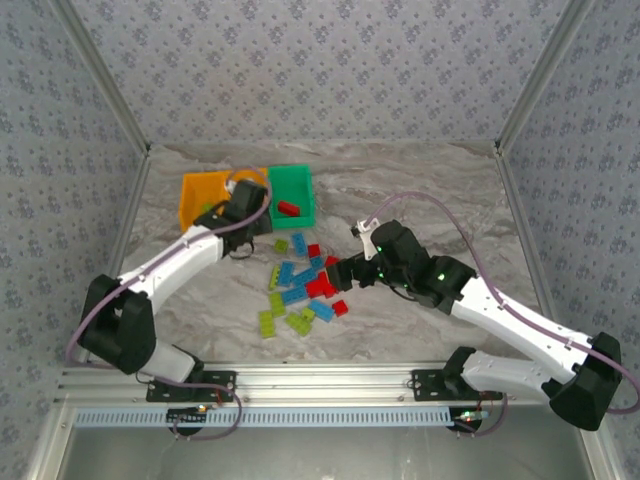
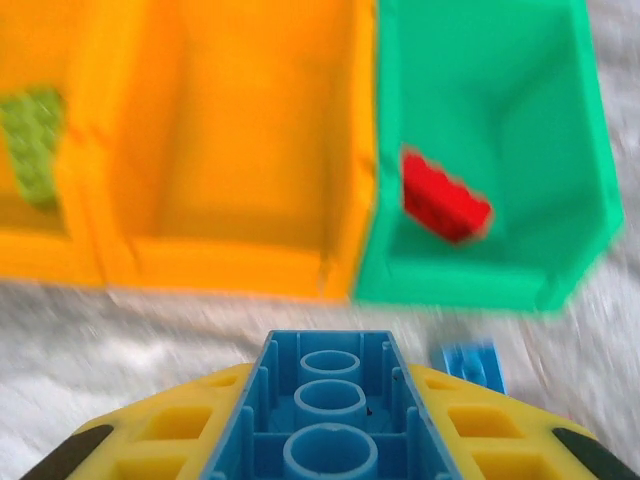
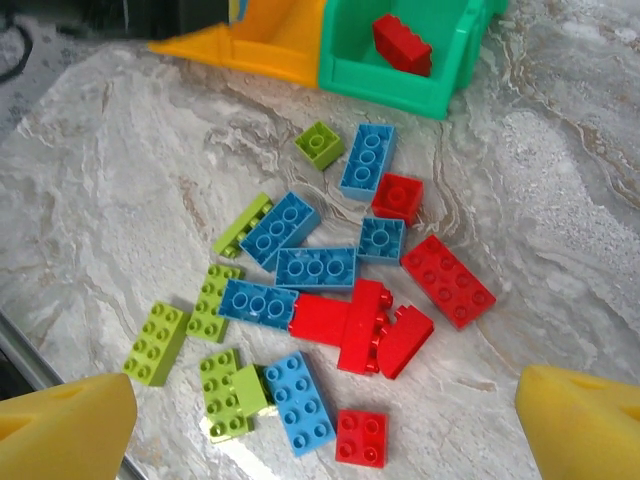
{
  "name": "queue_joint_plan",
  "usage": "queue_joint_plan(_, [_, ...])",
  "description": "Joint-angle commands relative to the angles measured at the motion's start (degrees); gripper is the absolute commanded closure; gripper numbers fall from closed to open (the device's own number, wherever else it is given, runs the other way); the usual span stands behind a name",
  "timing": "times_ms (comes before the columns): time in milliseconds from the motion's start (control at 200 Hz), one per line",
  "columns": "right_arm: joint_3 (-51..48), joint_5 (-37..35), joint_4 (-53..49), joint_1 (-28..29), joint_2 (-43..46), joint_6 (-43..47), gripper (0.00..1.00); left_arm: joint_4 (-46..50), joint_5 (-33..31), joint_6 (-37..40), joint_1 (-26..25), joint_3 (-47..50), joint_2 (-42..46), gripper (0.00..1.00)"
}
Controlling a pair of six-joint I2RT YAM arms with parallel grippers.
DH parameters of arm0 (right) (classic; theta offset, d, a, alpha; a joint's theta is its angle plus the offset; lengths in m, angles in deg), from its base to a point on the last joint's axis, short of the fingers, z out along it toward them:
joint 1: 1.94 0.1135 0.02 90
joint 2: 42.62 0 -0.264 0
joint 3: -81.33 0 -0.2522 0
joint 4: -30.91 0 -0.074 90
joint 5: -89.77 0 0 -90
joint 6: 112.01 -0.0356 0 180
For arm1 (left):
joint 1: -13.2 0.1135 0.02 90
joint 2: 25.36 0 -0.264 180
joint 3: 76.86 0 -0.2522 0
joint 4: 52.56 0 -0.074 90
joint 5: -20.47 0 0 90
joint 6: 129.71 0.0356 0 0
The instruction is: Sort the legos into containers by color
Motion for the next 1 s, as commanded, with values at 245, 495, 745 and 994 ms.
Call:
queue_joint_plan(245, [0.63,-1.69,-1.95,0.95,2.70,-2.80,0.00,2.66,7.60,5.42,11.80,-23.38,-22.14,0.74])
queue_joint_plan(495, [-0.08,-4.14,-2.45,0.89,3.87,-3.43,0.00,4.43,9.30,4.83,11.69,-24.18,-19.31,0.50])
queue_joint_plan(745, [3.52,-4.61,-0.92,0.31,-4.82,-2.02,0.00,7.94,10.54,5.79,4.26,-13.21,1.74,0.45])
queue_joint_plan(994, [14.94,-2.10,0.31,-1.37,-27.33,1.25,0.08,21.21,3.24,18.91,-14.05,-4.83,27.21,0.40])
